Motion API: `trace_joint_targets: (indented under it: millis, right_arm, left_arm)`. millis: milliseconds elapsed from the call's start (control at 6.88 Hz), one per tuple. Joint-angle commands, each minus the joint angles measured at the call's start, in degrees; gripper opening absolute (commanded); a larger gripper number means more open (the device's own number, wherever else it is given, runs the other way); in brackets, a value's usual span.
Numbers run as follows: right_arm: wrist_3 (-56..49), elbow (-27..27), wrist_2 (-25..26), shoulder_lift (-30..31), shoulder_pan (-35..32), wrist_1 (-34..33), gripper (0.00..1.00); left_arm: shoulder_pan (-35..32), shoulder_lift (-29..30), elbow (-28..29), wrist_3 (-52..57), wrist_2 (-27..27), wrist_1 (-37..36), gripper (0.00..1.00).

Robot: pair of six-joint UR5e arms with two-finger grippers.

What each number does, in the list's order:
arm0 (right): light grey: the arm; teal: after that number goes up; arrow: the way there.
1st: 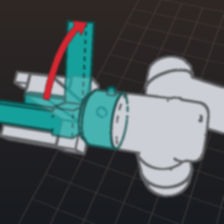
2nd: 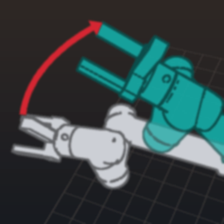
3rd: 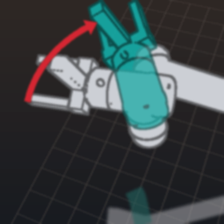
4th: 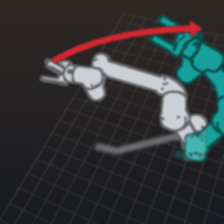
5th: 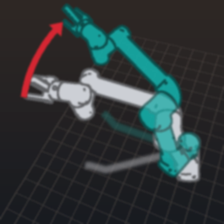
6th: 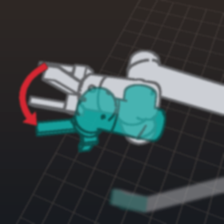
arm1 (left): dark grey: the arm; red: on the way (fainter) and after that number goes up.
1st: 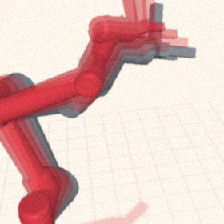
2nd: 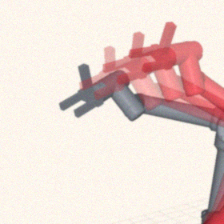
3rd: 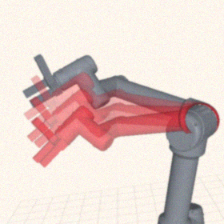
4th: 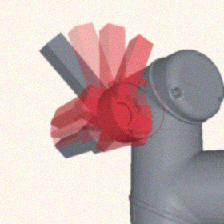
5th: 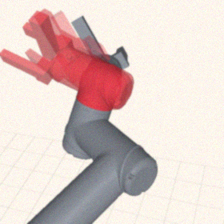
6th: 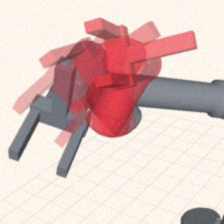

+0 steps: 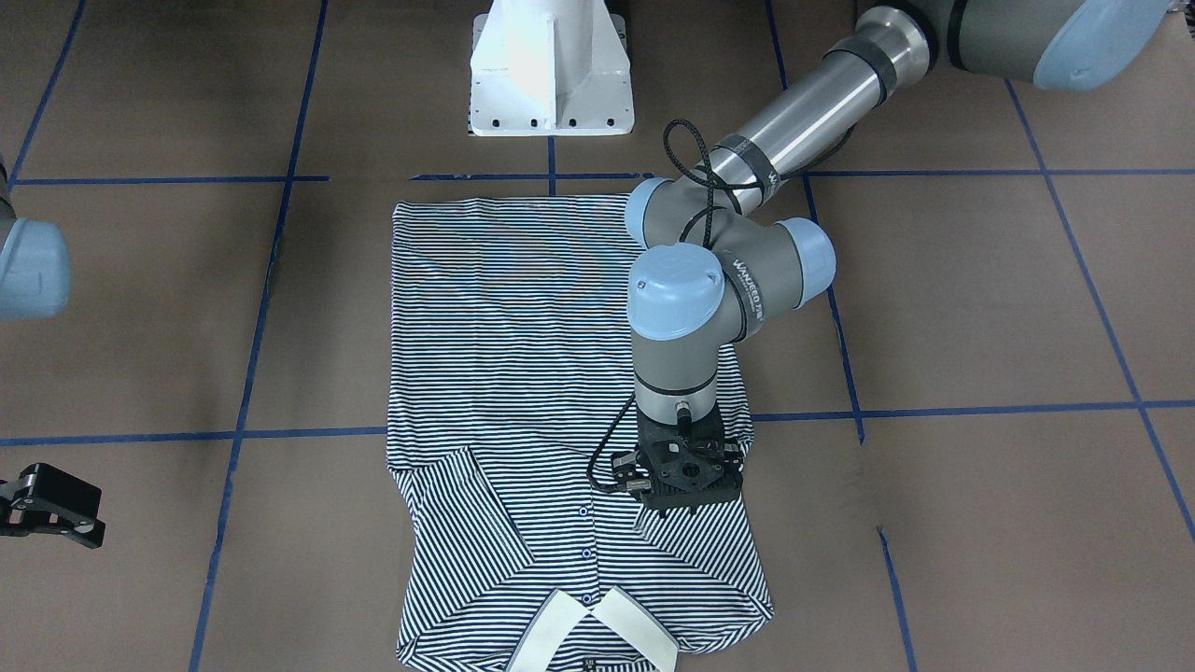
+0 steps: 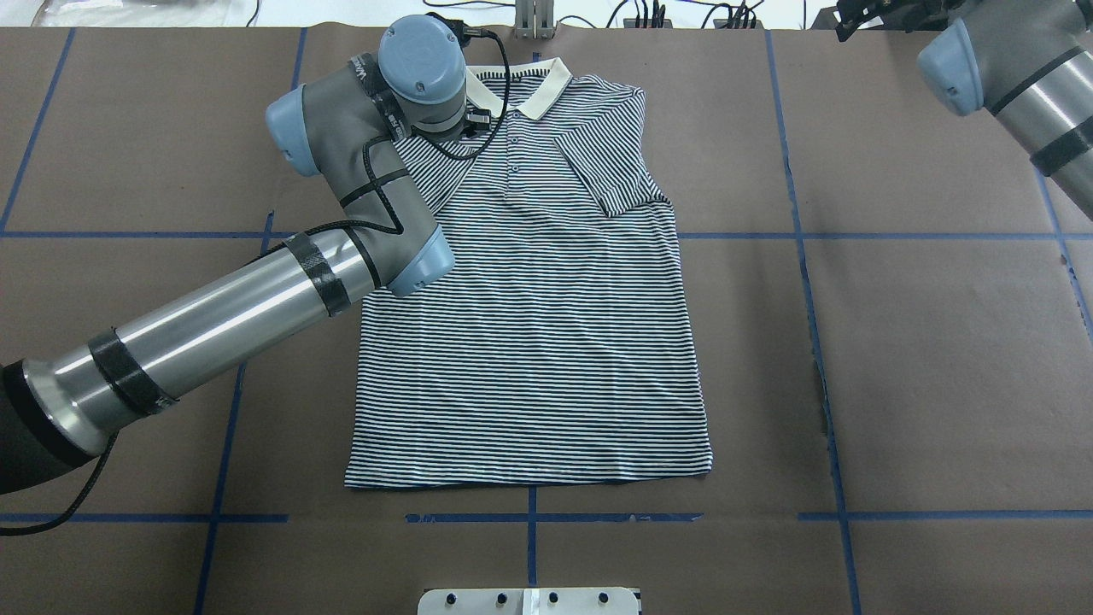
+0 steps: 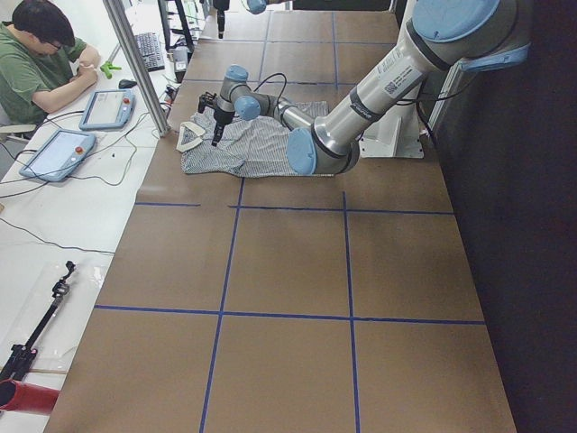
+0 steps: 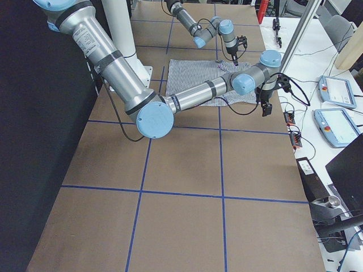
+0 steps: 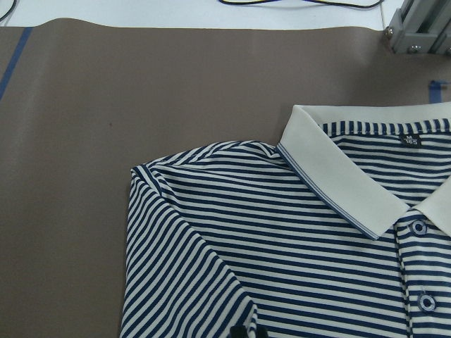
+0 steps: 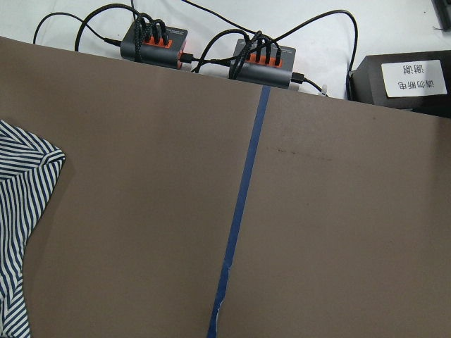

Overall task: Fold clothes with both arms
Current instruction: 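Fold the sleeve with the left gripper inward across the shirt body, then lower both grippers to the hem corners nearest the robot and grasp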

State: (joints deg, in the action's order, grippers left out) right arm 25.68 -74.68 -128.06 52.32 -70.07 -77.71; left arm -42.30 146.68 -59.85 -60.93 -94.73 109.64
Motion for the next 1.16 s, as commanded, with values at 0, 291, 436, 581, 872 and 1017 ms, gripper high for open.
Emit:
trace_joint_targets:
  millis: [0,291,436,581,872,1017]
  right_arm:
    - [3.4,-5.7,0.0,2.4,1.9,-0.1,1.00]
    - [21.5,-14.5,2.8,5.1,9.1,-0.2,1.00]
    - [31.8,-23.1,6.9,9.4,14.5,-0.6,1.00]
    - [43.1,-32.6,13.9,15.5,22.0,-0.7,1.00]
    - [56.9,-44.4,29.0,25.9,40.0,-0.4,1.00]
    - [59.6,-46.7,34.1,28.0,46.2,-0.2,1.00]
  left_arm:
    - [0.0,-2.0,-6.7,4.4,-3.8,-0.7,1.00]
    - [0.2,-13.6,-23.5,4.7,-5.1,-1.1,1.00]
    - [0.3,-17.6,-30.3,4.6,-7.0,-3.3,1.00]
    - [2.4,-22.8,-38.2,3.9,-7.0,-4.0,1.00]
    - [9.1,-34.7,-50.3,-3.4,-6.4,-3.8,1.00]
    - [13.0,-39.1,-54.8,-7.8,-5.1,-3.8,1.00]
